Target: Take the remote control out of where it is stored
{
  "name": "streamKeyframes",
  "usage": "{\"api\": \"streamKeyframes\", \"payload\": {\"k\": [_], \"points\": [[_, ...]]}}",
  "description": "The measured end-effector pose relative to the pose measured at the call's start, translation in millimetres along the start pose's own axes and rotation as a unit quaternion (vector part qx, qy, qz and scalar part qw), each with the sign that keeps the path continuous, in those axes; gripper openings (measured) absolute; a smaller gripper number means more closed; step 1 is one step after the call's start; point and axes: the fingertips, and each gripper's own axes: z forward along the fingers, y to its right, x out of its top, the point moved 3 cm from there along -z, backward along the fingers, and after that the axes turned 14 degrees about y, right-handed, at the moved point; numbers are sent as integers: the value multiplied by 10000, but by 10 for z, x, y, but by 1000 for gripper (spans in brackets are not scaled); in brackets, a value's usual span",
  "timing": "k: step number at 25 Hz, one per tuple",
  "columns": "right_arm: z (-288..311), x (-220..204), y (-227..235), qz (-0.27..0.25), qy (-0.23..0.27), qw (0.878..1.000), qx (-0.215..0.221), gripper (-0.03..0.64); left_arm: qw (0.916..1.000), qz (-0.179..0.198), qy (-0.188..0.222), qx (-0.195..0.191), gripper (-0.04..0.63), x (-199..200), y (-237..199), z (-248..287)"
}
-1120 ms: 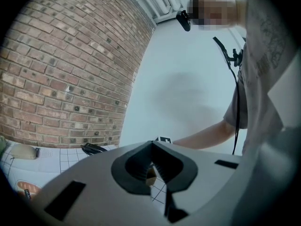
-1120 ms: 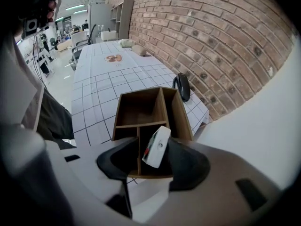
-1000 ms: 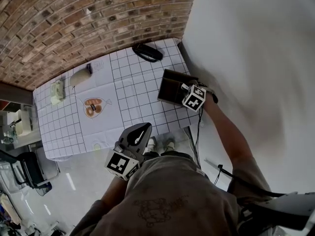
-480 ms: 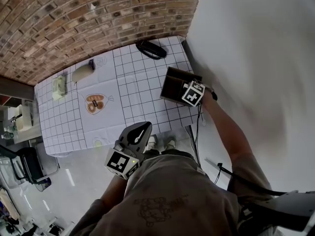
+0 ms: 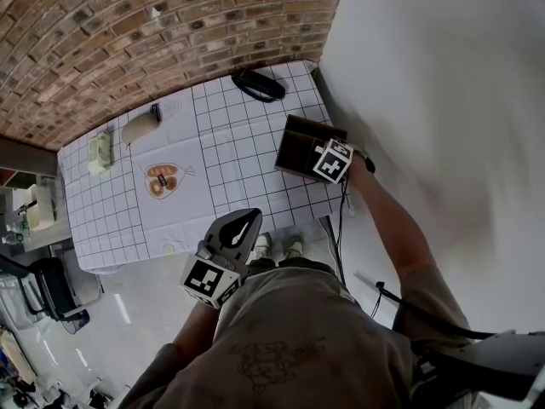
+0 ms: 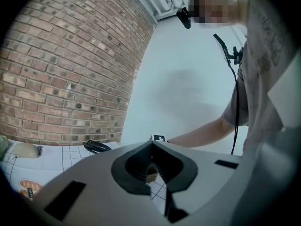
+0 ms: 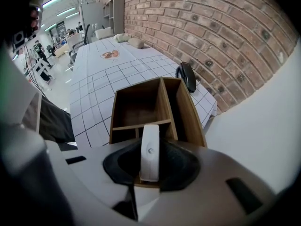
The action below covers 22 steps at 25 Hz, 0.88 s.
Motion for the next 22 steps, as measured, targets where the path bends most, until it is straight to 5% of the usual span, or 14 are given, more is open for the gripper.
{"api": "streamKeyframes", "payload": {"k": [22], "points": [[-591,258,-3,-138,460,9971,-592,83,9998,60,-121,-112,5,-5,70,5]]}}
